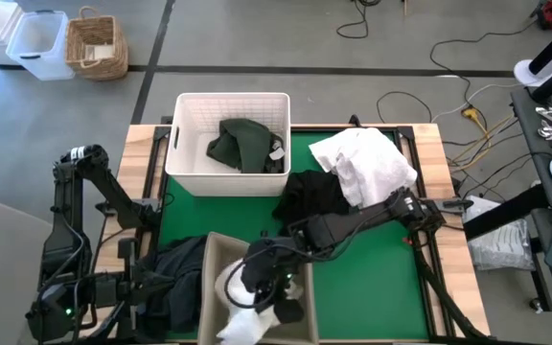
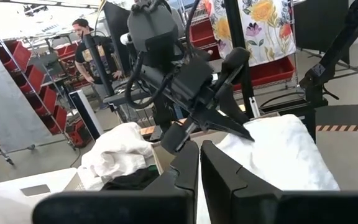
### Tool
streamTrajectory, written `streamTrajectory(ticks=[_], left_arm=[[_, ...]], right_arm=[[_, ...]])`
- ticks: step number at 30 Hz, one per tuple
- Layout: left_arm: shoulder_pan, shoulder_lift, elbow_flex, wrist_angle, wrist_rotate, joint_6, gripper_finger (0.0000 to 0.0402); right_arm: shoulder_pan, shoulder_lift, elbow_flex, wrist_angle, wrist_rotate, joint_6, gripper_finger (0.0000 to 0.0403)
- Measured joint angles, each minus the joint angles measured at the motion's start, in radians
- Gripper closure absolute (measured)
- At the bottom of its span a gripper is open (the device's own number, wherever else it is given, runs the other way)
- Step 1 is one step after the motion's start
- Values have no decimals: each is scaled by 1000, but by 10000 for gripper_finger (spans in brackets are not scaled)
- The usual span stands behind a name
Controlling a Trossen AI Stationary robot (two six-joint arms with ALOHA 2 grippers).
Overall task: Sort clothes
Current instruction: Put the white dress into the brown laundry organizer
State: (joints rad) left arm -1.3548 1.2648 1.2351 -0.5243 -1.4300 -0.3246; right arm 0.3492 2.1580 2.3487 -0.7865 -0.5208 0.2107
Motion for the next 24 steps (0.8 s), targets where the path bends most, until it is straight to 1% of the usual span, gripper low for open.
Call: streamTrajectory(ticks=[2,5,8,12,16,17,18,21,24], left_arm=[[0,0,-2,-1,0,-3,401],[0,0,-4,0,0,-8,401],[0,0,-6,0,0,-8,401],[0,0,-6,0,0,-8,401],[0,0,-6,0,0,-8,401],[0,0,-6,0,0,-8,401],[0,0,-6,0,0,-8,401],[0,0,-7,-1,0,-8,401],[0,0,-8,-1,0,-8,401]], right_arm=[[-1,0,0,-52,9,12,390],[-6,-1,0,-156,96,25,390],[-10,-4,0,-286,214,57,390],[-10,-6,0,-450,398,109,390],[-1,-6,0,-502,605,113,390],[3,-6,0,-501,639,95,390],[7,-7,0,-500,656,62,390],[21,-7,0,-483,662,-26,390],[26,-7,0,-479,657,-40,390]])
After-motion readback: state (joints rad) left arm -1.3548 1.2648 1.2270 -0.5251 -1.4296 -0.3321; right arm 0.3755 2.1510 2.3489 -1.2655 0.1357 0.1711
